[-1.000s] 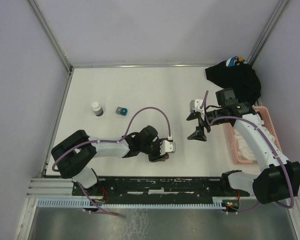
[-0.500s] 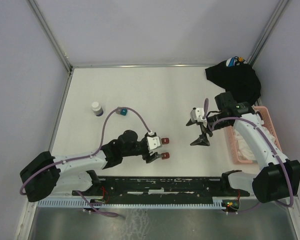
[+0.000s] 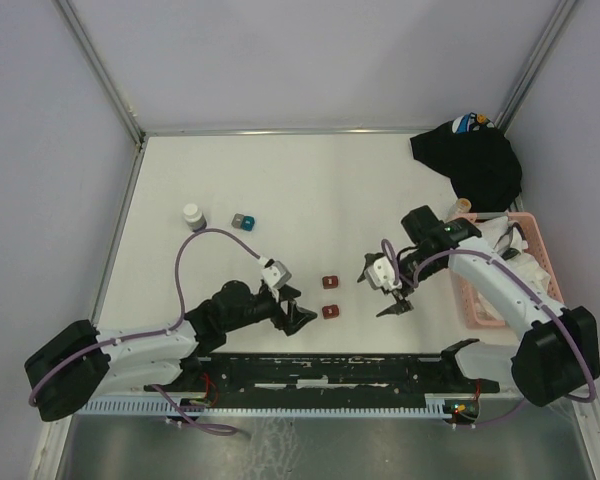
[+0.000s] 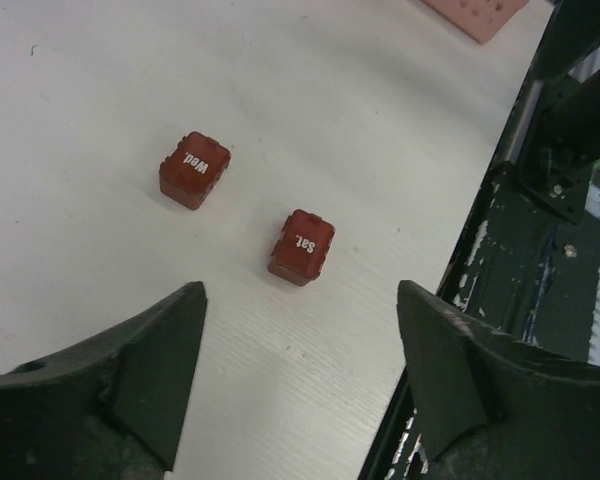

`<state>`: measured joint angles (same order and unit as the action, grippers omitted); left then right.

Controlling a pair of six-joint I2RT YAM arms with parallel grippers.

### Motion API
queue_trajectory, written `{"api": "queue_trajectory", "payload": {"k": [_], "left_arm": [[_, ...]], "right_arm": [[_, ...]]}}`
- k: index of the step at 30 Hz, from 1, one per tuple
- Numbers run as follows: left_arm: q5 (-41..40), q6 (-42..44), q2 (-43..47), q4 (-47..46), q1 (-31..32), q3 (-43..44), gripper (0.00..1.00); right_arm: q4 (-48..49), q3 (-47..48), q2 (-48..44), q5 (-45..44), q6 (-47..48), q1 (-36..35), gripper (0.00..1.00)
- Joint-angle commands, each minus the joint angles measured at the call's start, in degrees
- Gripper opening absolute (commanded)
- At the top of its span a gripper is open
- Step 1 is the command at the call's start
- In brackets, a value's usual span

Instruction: Sort the pills into containers

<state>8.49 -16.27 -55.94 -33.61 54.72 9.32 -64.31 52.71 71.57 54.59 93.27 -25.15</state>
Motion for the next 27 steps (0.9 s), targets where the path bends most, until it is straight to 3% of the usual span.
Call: {"api": "queue_trajectory", "payload": {"k": [1,7,14,21,27], "left_arm": [[-7.5,-6.8,5.5,-2.2,-0.1,-0.9,0.66],[-25.0,-14.9,9.5,17.7,-0.4,4.5,0.64],[-27.5,-18.6,15.2,19.4,-1.2,0.8,0.65],[-28.1,-19.9,19.0,20.0,-1.2,-1.5,0.64],[-28.3,-19.8,18.7,19.6,-1.2,-1.8,0.64]], "right_arm": [[12.4,-3.5,-2.9,-8.2,5.6,-7.5,0.93],[8.9,1.4,6.6,-15.9,22.6,-15.3,0.87],[7.3,7.5,17.4,-25.5,29.8,-24.1,0.81],[5.2,13.7,24.0,-30.3,30.0,-27.9,0.69],[7.9,13.1,26.3,-33.7,29.2,-29.3,0.68]]}}
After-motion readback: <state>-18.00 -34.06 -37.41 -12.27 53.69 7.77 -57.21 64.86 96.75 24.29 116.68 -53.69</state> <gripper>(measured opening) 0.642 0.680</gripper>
